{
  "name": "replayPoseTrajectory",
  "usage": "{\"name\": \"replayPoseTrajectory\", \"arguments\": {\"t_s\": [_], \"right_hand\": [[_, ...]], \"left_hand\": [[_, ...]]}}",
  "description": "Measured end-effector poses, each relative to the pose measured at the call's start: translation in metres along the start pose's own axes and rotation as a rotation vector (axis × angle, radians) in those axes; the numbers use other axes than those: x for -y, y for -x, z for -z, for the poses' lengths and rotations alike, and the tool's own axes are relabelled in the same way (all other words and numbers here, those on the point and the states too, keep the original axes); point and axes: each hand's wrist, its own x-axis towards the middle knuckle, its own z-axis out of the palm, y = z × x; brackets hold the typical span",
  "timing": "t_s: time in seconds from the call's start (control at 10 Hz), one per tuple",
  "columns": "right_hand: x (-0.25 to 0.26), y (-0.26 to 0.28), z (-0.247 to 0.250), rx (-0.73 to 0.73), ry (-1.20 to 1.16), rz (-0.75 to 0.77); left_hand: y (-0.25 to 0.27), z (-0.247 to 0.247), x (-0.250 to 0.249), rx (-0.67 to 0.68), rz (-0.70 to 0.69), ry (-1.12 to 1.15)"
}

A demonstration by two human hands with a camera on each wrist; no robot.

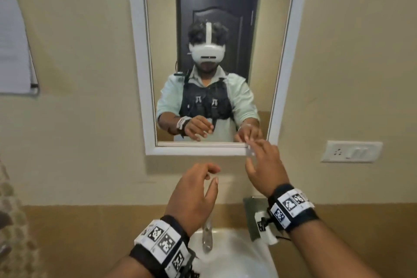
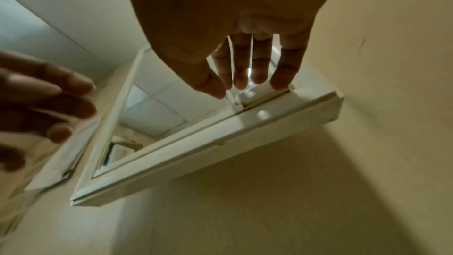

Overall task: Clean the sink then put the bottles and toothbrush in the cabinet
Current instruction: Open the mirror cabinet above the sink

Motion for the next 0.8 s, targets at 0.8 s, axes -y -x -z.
{"name": "replayPoseTrajectory", "arguments": {"t_s": [0.8], "right_hand": [[0.217,0.253,-0.076,0.114,-0.136,0.573]], "left_hand": [[0.058,0.139,-0.084,-0.197,-0.055,0.203]]}}
